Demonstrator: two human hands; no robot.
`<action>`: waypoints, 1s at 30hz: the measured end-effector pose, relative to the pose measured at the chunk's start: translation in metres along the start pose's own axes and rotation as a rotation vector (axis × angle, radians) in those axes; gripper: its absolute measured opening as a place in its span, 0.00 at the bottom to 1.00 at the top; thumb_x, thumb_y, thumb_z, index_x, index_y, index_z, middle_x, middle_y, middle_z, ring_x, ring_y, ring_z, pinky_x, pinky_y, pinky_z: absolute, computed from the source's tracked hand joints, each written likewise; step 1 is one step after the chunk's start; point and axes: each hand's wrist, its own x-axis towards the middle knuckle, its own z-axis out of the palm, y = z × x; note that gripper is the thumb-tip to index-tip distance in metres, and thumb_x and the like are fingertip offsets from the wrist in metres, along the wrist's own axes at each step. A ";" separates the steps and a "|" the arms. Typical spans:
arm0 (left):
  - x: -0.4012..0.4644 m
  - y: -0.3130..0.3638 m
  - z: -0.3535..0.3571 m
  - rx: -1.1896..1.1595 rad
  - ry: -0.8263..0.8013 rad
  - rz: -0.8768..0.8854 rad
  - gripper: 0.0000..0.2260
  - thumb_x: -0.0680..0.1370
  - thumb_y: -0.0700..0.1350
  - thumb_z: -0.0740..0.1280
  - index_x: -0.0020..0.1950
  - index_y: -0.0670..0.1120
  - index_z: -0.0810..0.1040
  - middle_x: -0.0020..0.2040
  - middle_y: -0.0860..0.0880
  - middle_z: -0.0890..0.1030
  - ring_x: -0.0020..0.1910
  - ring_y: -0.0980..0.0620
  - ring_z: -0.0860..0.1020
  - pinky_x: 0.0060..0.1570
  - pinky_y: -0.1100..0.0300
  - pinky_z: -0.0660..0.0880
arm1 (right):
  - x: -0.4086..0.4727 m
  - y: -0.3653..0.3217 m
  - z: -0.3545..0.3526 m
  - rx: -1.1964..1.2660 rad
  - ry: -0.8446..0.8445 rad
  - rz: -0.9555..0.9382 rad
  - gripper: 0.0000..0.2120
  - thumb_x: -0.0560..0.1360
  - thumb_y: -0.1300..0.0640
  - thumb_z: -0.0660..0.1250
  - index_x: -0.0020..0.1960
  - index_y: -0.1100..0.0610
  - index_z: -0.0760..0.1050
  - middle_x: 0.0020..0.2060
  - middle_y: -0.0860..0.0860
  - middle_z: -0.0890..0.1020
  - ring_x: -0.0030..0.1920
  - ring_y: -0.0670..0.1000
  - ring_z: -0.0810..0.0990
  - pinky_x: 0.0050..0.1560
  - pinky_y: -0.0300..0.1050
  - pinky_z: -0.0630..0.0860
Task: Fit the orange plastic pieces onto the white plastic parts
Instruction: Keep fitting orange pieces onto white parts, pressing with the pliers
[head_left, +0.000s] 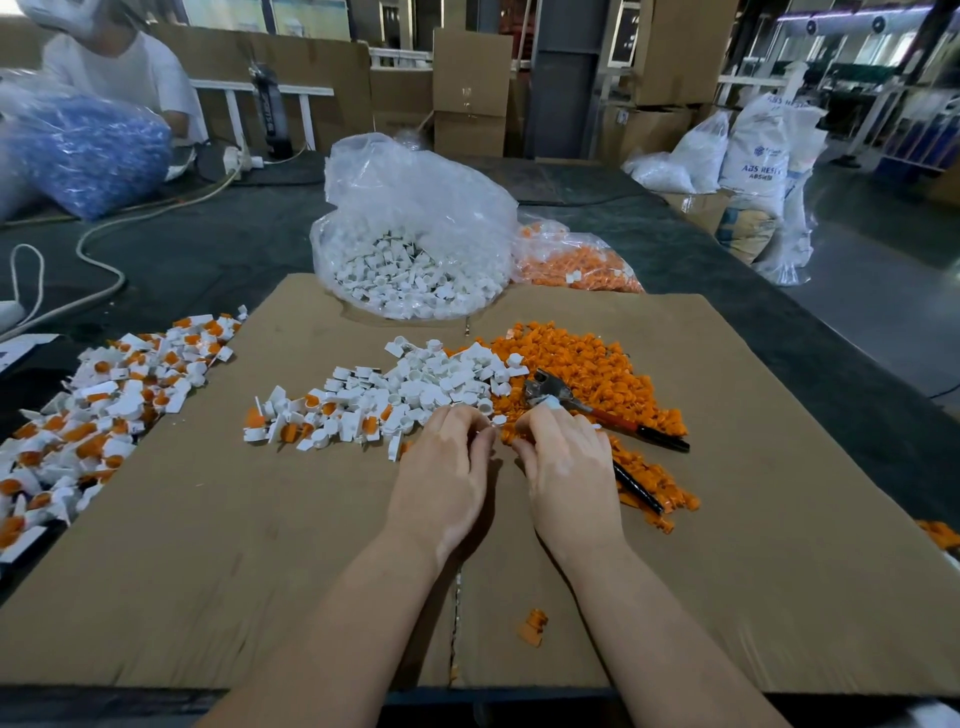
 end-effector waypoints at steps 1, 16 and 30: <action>0.000 0.000 0.000 -0.003 0.005 -0.001 0.07 0.79 0.44 0.60 0.51 0.44 0.76 0.46 0.54 0.73 0.44 0.57 0.70 0.42 0.70 0.62 | 0.000 0.000 0.000 0.003 -0.006 0.001 0.03 0.75 0.59 0.67 0.46 0.59 0.76 0.42 0.53 0.79 0.42 0.54 0.76 0.43 0.50 0.70; 0.001 -0.006 -0.001 0.025 -0.009 -0.024 0.06 0.76 0.41 0.67 0.51 0.46 0.81 0.48 0.51 0.81 0.47 0.56 0.73 0.44 0.73 0.61 | 0.001 0.001 -0.004 0.092 -0.039 0.026 0.04 0.73 0.58 0.69 0.45 0.59 0.78 0.42 0.53 0.79 0.45 0.55 0.76 0.47 0.49 0.70; 0.004 -0.005 -0.006 -0.166 -0.056 -0.166 0.05 0.77 0.44 0.65 0.47 0.55 0.75 0.42 0.59 0.76 0.41 0.62 0.73 0.40 0.80 0.66 | 0.001 0.000 -0.006 0.244 0.037 0.077 0.03 0.71 0.60 0.72 0.42 0.59 0.79 0.38 0.51 0.82 0.43 0.52 0.78 0.47 0.46 0.69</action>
